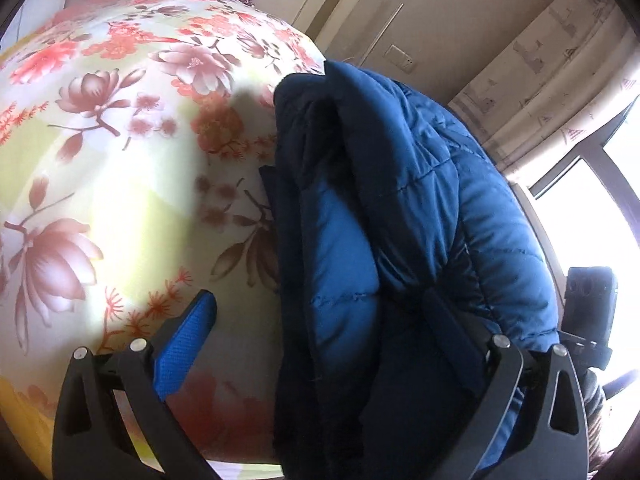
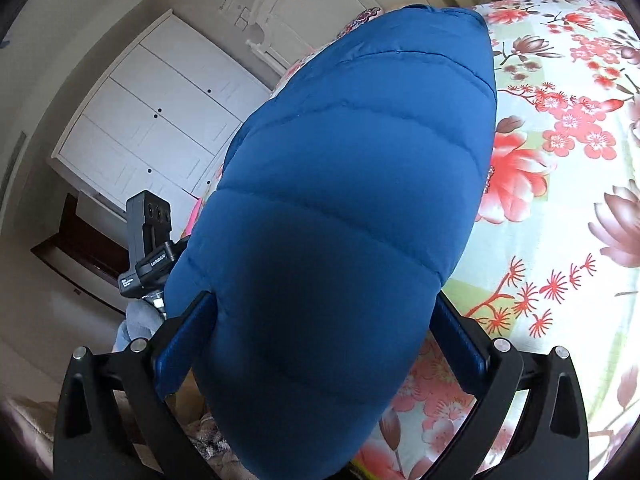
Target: Fold large clothes
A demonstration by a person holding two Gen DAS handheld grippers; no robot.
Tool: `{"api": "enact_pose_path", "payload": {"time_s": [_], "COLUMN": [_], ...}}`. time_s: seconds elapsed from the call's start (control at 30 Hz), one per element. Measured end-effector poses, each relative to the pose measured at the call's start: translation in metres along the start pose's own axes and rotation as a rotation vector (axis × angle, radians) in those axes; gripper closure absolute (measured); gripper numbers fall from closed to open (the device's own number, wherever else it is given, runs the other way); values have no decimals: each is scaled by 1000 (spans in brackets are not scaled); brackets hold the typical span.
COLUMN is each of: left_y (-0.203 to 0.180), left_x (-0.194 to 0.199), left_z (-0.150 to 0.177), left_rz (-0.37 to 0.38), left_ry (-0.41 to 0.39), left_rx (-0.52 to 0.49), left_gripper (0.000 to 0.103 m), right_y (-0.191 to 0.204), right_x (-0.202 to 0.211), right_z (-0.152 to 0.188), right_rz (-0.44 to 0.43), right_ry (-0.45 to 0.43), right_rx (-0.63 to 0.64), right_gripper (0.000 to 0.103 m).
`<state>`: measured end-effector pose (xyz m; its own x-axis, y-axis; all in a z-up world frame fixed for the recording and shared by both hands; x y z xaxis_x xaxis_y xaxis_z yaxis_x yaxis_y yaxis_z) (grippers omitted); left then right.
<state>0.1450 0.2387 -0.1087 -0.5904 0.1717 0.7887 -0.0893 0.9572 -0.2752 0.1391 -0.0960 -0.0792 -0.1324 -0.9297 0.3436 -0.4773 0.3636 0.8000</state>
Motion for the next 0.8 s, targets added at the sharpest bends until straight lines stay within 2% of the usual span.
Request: {"api": "enact_pose_path", "payload": {"time_s": [0.07, 0.1, 0.17, 0.27, 0.37, 0.43, 0.47, 0.5, 0.6, 0.67, 0.7, 0.73, 0.77, 0.8], "left_y": [1, 2, 4, -8, -5, 5, 13, 13, 9, 8, 8, 8, 6, 1], "left_x": [-1, -2, 0, 10, 8, 1, -5, -6, -5, -6, -7, -7, -5, -1], "left_z": [0, -1, 1, 5, 4, 4, 6, 6, 4, 1, 0, -1, -2, -4], "left_rz": [30, 62, 175, 71, 97, 137, 134, 145, 96, 87, 91, 137, 187, 172], "left_ry": [9, 19, 25, -37, -21, 2, 26, 16, 12, 22, 31, 40, 42, 25], "left_rx": [0, 1, 29, -37, -15, 31, 77, 86, 65, 54, 40, 30, 29, 10], "left_gripper": [3, 16, 42, 48, 48, 39, 26, 24, 18, 18, 22, 32, 49, 54], "right_y": [3, 3, 8, 14, 15, 12, 11, 10, 3, 2, 2, 2, 2, 1], "right_x": [-1, 2, 0, -2, 0, -1, -1, -1, 0, 1, 1, 0, 0, -2], "right_z": [3, 1, 4, 12, 16, 17, 17, 17, 13, 12, 13, 12, 13, 12], "right_rz": [11, 17, 38, 61, 61, 56, 55, 55, 50, 47, 48, 51, 58, 62], "right_ry": [-11, -17, -35, -53, -64, -69, -70, -69, -72, -72, -72, -74, -76, -79], "right_rx": [28, 41, 78, 108, 110, 107, 103, 102, 90, 86, 88, 91, 97, 102], "right_gripper": [5, 6, 11, 14, 15, 15, 15, 15, 15, 15, 15, 15, 15, 16]}}
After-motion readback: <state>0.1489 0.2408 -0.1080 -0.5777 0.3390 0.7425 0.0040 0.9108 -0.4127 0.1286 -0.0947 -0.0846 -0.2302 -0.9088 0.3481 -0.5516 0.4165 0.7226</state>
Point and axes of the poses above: each gripper's, at about its wrist camera, not at the fingertips, and x roughly against the way its jaws point, y to its left, z to its underside, the point moved 1 cm from there along -x, roughly the way its jaws point, and after that the axes turned 15 degrees about -z, right-handed, at the moved point
